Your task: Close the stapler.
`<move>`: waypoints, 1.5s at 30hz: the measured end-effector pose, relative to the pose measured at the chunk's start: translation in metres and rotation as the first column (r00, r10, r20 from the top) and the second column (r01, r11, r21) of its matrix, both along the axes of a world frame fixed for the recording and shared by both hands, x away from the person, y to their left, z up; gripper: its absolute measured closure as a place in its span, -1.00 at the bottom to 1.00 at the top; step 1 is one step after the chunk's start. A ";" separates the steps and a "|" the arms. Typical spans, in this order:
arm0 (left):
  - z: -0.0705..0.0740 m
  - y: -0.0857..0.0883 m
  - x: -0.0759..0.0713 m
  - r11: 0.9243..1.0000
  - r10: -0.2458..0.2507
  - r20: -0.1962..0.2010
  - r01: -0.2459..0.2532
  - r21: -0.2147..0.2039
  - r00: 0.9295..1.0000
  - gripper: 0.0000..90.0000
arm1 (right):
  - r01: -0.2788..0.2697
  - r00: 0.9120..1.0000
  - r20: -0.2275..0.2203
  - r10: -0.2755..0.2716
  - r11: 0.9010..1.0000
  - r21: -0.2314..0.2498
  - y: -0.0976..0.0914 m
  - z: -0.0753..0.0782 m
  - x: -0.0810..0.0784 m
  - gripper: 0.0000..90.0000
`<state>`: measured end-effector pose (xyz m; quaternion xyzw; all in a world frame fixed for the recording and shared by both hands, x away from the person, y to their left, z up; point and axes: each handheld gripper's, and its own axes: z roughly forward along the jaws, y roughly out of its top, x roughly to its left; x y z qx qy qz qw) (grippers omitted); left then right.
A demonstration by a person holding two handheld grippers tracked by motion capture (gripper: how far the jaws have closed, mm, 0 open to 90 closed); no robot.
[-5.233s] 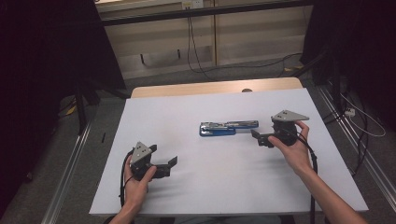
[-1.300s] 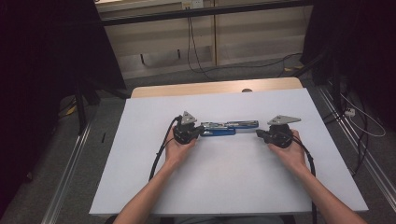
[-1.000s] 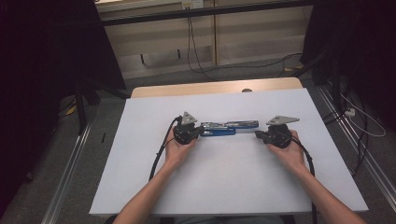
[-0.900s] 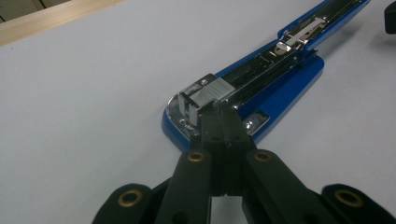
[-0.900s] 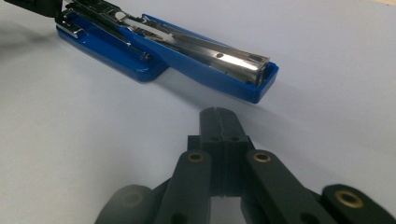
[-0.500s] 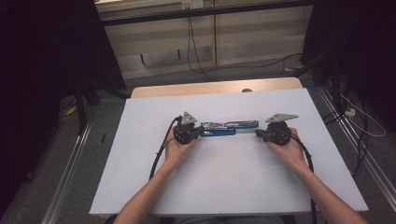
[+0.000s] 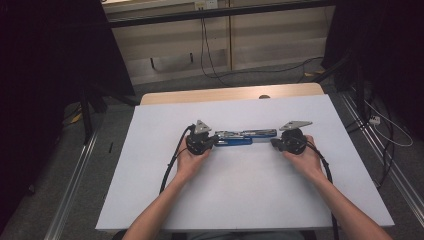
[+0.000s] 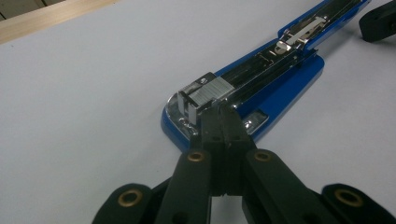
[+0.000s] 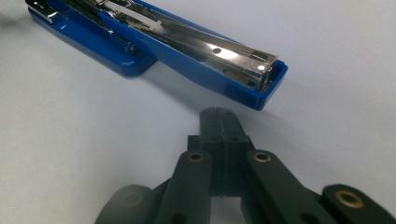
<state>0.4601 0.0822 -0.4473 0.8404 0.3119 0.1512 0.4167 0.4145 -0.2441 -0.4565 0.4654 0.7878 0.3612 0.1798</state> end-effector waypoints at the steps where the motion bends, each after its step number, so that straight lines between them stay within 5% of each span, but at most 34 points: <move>1: 0.000 0.000 0.000 1.000 0.001 -0.009 -0.001 -0.011 1.000 1.00 | 0.000 1.000 0.001 0.000 1.000 0.000 0.000 0.000 0.001 1.00; 45: -0.001 0.000 -0.001 1.000 -0.006 -0.013 0.005 -0.026 1.000 1.00 | 0.056 0.996 0.070 -0.057 0.998 0.009 -0.001 0.002 0.005 1.00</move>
